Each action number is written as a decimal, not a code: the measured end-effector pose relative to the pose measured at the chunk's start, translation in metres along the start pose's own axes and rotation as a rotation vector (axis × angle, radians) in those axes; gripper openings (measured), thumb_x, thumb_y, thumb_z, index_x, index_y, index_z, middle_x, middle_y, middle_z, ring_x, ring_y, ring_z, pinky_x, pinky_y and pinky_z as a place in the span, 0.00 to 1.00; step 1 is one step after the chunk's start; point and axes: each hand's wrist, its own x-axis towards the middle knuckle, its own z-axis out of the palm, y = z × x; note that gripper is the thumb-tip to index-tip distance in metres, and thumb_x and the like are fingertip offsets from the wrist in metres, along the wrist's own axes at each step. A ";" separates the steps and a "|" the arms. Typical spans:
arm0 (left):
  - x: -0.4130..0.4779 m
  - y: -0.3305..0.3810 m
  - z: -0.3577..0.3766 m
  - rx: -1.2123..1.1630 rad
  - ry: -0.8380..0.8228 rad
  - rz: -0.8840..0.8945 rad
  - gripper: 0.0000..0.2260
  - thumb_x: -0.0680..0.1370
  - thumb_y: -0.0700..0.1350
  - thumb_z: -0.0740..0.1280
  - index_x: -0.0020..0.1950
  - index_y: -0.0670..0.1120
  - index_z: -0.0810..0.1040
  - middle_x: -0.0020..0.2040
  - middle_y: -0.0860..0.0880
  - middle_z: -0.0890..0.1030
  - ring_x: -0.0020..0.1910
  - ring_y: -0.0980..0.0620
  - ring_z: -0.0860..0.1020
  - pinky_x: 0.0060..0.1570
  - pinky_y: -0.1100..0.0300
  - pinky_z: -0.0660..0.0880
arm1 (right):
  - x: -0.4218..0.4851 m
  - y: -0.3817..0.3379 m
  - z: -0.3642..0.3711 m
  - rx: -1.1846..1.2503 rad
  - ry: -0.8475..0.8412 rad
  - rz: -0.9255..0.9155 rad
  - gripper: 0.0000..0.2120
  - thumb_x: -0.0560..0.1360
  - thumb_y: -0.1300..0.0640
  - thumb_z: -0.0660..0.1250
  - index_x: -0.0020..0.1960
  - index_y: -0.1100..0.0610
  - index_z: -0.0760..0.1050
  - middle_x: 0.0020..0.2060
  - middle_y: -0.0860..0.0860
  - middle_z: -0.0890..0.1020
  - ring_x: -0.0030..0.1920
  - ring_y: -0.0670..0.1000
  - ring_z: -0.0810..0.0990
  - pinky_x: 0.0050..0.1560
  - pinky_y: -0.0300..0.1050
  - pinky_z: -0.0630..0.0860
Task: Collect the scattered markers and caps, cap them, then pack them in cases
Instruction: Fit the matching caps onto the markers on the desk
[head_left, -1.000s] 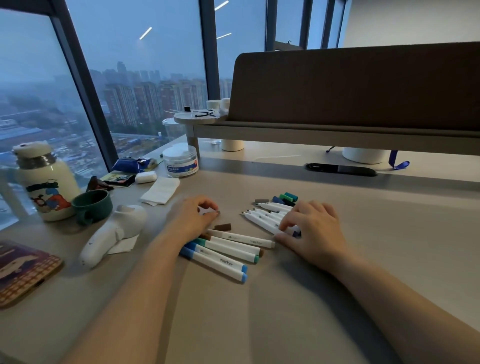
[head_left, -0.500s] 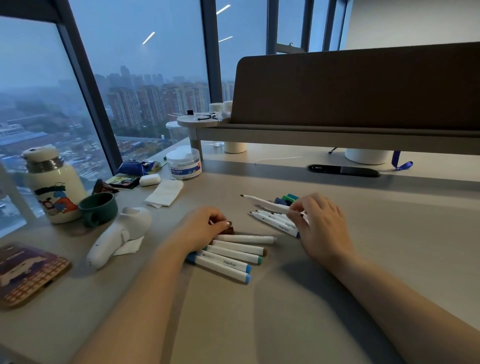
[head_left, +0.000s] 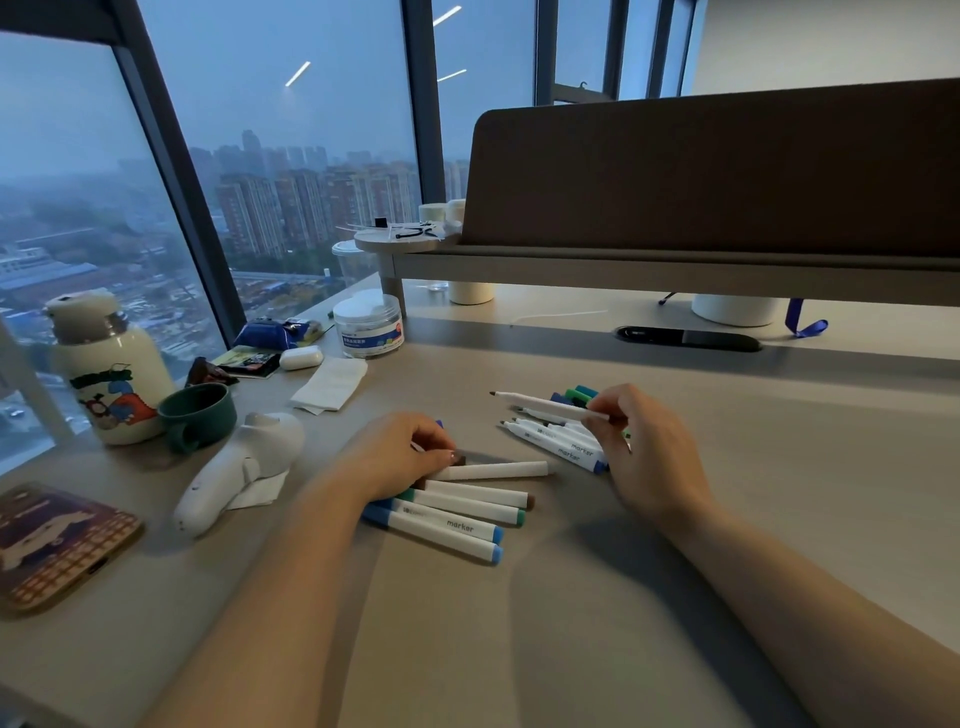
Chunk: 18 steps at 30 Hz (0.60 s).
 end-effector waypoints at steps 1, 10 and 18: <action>0.000 0.000 0.000 0.002 0.000 -0.004 0.03 0.77 0.47 0.68 0.49 0.53 0.81 0.43 0.55 0.81 0.43 0.56 0.79 0.46 0.60 0.77 | 0.000 0.000 0.000 0.006 -0.003 -0.006 0.04 0.76 0.58 0.67 0.50 0.55 0.75 0.40 0.50 0.78 0.40 0.53 0.75 0.43 0.56 0.75; 0.001 0.001 0.001 0.061 0.061 0.009 0.06 0.77 0.49 0.67 0.42 0.59 0.78 0.45 0.56 0.80 0.43 0.56 0.78 0.39 0.65 0.71 | 0.000 0.001 -0.001 0.240 -0.027 0.074 0.05 0.77 0.59 0.66 0.52 0.53 0.78 0.42 0.47 0.79 0.42 0.47 0.75 0.43 0.39 0.72; -0.001 0.004 0.000 -0.036 -0.008 0.002 0.03 0.76 0.46 0.69 0.48 0.54 0.81 0.43 0.53 0.81 0.42 0.54 0.79 0.39 0.66 0.74 | 0.000 0.003 0.000 0.272 -0.086 0.117 0.05 0.77 0.60 0.67 0.51 0.53 0.79 0.40 0.39 0.77 0.42 0.41 0.75 0.44 0.31 0.70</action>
